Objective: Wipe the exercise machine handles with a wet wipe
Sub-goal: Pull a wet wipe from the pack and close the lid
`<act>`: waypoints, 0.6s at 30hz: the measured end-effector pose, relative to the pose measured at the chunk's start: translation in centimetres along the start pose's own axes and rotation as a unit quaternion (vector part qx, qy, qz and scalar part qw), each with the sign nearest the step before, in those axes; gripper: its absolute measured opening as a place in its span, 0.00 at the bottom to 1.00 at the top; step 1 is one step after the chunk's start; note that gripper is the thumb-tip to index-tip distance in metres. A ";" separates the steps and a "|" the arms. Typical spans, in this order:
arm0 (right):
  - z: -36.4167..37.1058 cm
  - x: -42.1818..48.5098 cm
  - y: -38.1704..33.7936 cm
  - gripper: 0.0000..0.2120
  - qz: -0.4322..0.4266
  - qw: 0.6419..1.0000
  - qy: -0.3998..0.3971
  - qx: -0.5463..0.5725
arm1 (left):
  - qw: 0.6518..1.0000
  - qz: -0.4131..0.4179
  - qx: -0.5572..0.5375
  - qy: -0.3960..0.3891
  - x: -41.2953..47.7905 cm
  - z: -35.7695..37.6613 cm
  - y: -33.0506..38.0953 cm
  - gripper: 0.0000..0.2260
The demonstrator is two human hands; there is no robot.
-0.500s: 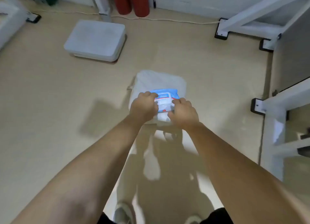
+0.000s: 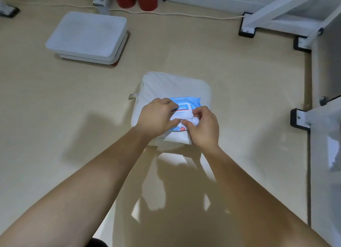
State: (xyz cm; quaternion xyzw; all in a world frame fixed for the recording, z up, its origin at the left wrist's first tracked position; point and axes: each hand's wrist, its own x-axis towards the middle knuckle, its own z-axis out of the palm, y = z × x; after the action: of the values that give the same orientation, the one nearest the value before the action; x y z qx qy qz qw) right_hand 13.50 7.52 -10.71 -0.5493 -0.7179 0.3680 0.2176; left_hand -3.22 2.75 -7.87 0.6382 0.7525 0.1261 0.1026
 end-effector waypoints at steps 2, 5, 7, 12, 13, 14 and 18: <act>0.2 -0.2 0.3 0.16 -0.016 1.000 0.007 -0.003 | 0.997 -0.050 -0.054 0.016 0.6 -0.6 -0.2 0.14; 0.6 -0.5 0.4 0.12 -0.055 0.997 0.019 -0.042 | 0.986 -0.122 -0.088 0.069 2.2 -1.2 -0.5 0.15; 0.8 -0.5 0.4 0.10 -0.061 0.996 0.016 -0.060 | 0.980 -0.158 -0.062 0.108 3.1 -1.1 -0.4 0.15; 0.7 -0.5 0.6 0.11 -0.054 0.998 0.013 -0.036 | 0.990 -0.112 -0.044 0.074 2.8 0.9 0.6 0.07; 0.6 -0.5 0.6 0.11 -0.051 0.998 0.010 -0.032 | 0.993 -0.082 -0.058 0.062 2.1 1.6 0.6 0.10; 0.5 -0.5 0.6 0.12 -0.051 0.998 0.007 -0.031 | 0.994 -0.058 -0.081 0.055 1.4 2.2 0.6 0.12; 0.1 -0.6 0.7 0.13 -0.057 0.998 -0.007 -0.028 | 0.990 -0.020 -0.133 0.035 0.3 2.7 0.4 0.15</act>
State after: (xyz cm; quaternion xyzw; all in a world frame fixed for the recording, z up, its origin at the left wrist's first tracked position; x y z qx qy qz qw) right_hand 14.00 7.05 -11.25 -0.5108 -0.7594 0.3391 0.2178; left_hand -2.06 3.31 -10.35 0.5989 0.7450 0.2446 0.1627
